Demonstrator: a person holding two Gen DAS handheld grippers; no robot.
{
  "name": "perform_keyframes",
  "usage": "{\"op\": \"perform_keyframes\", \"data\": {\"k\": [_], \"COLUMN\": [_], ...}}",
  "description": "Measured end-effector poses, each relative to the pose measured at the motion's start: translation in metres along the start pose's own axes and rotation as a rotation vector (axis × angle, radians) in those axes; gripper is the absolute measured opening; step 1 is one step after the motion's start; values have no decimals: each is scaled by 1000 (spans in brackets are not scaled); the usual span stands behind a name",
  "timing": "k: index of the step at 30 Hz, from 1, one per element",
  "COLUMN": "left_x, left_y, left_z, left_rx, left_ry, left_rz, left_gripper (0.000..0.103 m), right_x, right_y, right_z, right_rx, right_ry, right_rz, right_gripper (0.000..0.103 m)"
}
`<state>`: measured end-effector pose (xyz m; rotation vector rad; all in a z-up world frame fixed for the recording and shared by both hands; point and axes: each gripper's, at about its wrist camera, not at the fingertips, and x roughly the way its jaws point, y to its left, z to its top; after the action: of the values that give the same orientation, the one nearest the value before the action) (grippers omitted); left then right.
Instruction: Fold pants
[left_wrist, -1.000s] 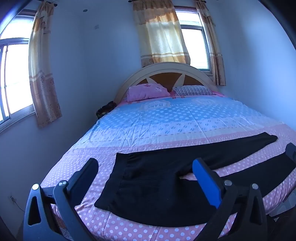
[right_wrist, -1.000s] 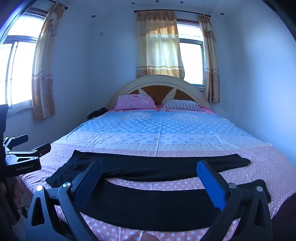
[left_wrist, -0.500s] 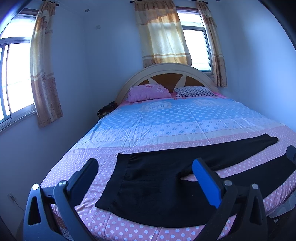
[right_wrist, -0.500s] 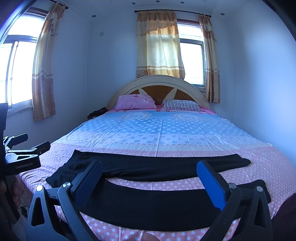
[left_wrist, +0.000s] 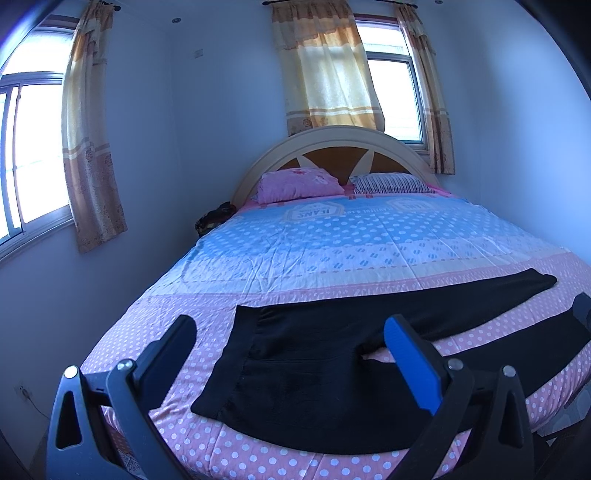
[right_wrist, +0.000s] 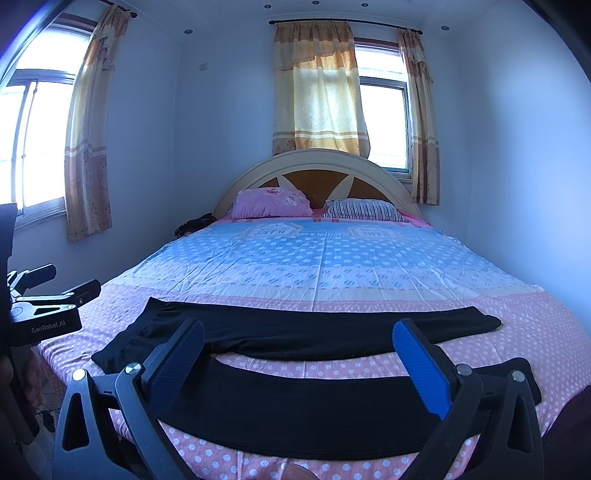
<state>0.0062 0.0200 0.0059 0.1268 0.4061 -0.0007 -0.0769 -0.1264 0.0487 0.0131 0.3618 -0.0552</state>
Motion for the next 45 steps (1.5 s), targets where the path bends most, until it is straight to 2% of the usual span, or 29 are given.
{"op": "perform_keyframes", "data": {"k": [25, 33, 39, 45], "left_x": [1, 15, 41, 82], "left_y": [4, 8, 12, 36], "left_z": [-3, -9, -21, -32], "left_rx": [-1, 9, 29, 13], "left_ry": [1, 18, 55, 113], "left_rz": [2, 17, 41, 59], "left_gripper": [103, 103, 103, 103], "right_x": [4, 13, 43, 91], "right_y": [3, 1, -17, -51], "right_z": [-5, -8, -16, -28], "right_rx": [-7, -9, 21, 101], "right_ry": [7, 26, 83, 174], "right_rz": [0, -5, -9, -25], "right_gripper": [102, 102, 102, 102]}}
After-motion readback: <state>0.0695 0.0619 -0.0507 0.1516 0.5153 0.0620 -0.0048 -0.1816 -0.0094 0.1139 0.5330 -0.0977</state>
